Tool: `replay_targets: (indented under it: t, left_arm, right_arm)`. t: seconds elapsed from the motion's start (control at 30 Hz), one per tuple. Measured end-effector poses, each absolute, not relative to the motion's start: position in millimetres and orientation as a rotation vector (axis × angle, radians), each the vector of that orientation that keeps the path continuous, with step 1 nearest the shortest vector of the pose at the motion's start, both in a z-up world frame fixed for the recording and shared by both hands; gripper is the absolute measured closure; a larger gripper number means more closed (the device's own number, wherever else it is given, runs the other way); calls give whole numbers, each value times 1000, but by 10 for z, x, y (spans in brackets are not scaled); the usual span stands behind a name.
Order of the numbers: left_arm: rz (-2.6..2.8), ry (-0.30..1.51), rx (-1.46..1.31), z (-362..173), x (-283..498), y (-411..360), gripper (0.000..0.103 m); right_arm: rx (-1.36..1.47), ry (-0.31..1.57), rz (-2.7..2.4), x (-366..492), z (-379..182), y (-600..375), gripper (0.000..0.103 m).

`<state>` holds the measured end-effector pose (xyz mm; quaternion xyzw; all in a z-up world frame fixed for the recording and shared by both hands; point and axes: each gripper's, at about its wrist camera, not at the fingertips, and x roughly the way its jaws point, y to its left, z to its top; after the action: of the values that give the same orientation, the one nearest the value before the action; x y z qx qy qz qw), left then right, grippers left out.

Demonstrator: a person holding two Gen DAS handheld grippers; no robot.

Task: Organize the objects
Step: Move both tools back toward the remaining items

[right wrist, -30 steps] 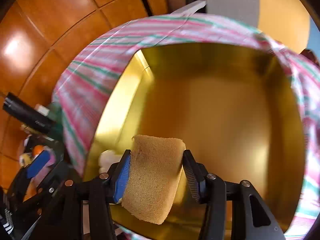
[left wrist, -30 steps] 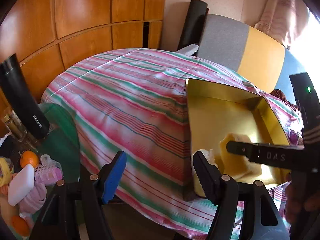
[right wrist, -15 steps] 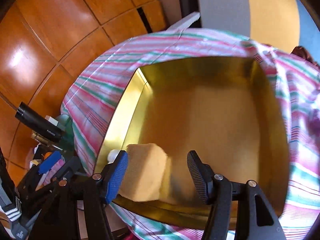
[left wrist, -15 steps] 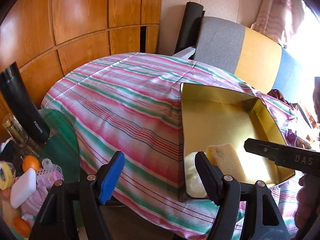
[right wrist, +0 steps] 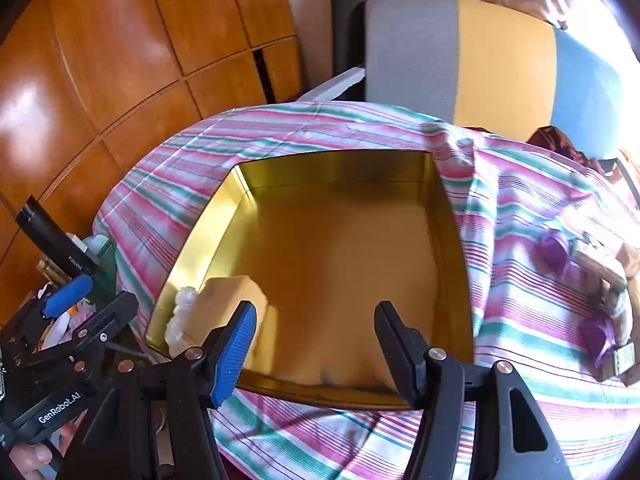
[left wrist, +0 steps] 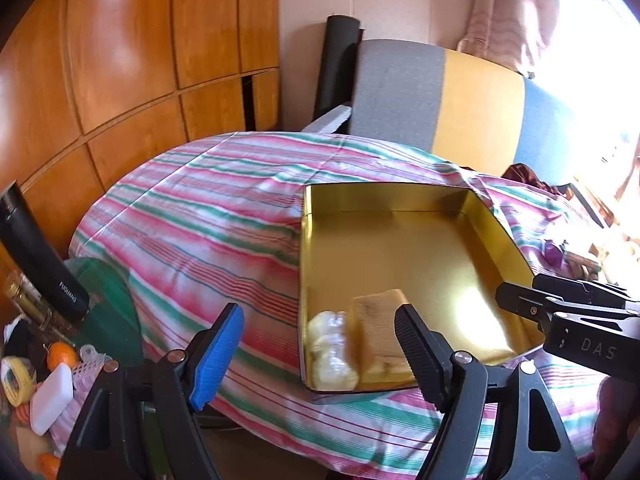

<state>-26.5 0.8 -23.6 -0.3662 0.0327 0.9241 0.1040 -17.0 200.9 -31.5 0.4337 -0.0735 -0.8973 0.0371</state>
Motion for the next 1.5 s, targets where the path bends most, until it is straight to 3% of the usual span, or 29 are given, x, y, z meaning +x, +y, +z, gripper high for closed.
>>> replay_targets:
  t: [0.77, 1.07, 1.3, 1.5]
  left_arm:
    - [2503, 266, -991, -143, -132, 1045, 23]
    - [2402, 306, -951, -60, -119, 1534, 23]
    - [2278, 327, -990, -64, -182, 2081, 23]
    - [2126, 269, -1103, -171, -296, 2669, 25]
  right_arm:
    - [1449, -474, -3146, 435, -136, 4024, 41]
    - [1384, -724, -3396, 775, -201, 5101, 41]
    - [1259, -1225, -3358, 1096, -435, 5585, 41]
    - [1280, -1279, -3281, 1067, -498, 5592, 41]
